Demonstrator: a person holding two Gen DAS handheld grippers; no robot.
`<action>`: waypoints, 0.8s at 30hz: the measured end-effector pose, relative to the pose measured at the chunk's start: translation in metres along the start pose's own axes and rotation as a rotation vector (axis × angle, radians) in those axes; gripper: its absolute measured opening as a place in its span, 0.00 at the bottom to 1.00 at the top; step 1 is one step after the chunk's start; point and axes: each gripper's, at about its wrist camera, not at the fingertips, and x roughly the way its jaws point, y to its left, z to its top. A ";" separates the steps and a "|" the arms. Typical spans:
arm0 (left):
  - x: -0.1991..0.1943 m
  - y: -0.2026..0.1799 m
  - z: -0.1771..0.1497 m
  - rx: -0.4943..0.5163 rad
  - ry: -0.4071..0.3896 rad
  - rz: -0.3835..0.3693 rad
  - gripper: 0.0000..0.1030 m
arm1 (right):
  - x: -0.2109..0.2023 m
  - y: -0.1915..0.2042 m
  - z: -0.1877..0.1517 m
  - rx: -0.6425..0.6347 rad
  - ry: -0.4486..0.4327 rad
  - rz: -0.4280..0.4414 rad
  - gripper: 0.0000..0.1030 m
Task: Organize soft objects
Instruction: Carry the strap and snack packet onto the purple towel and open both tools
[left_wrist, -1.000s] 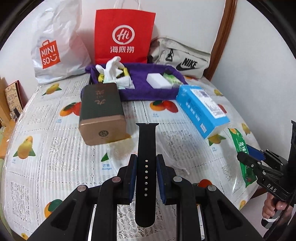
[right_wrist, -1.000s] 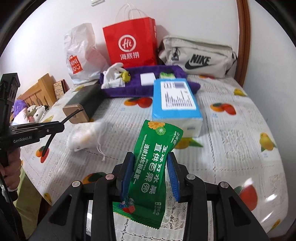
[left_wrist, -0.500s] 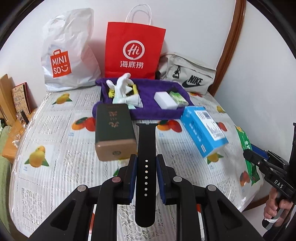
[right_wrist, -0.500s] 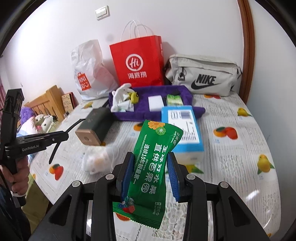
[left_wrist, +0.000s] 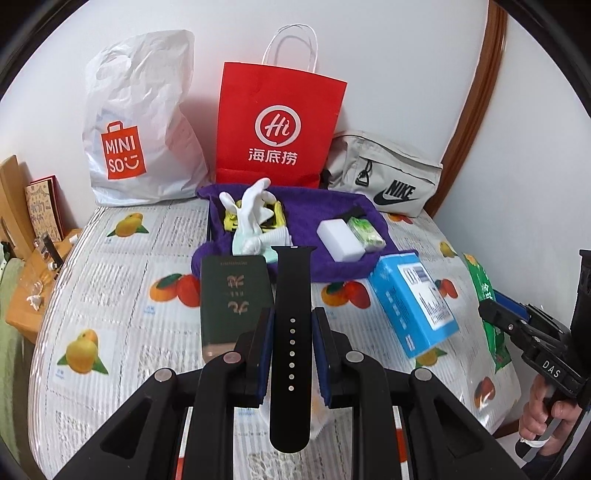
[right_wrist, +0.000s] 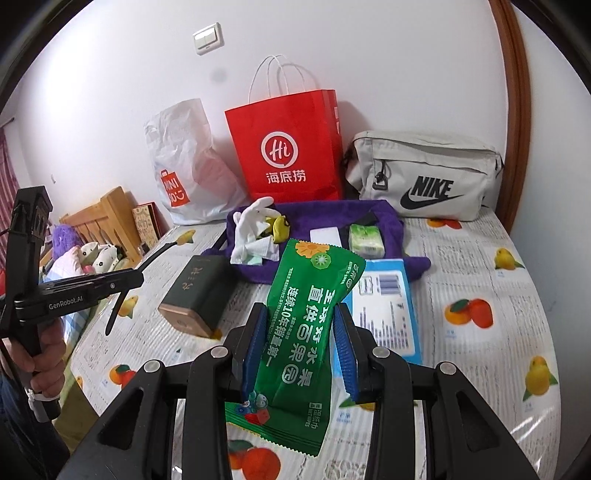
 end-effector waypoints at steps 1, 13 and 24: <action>0.002 0.001 0.004 -0.003 -0.002 0.001 0.19 | 0.003 -0.001 0.004 0.002 0.003 0.001 0.36; 0.039 0.010 0.038 -0.038 0.021 -0.008 0.19 | 0.042 -0.016 0.039 0.025 0.007 0.031 0.36; 0.082 0.017 0.072 -0.042 0.033 -0.001 0.19 | 0.096 -0.036 0.075 0.022 0.016 0.030 0.36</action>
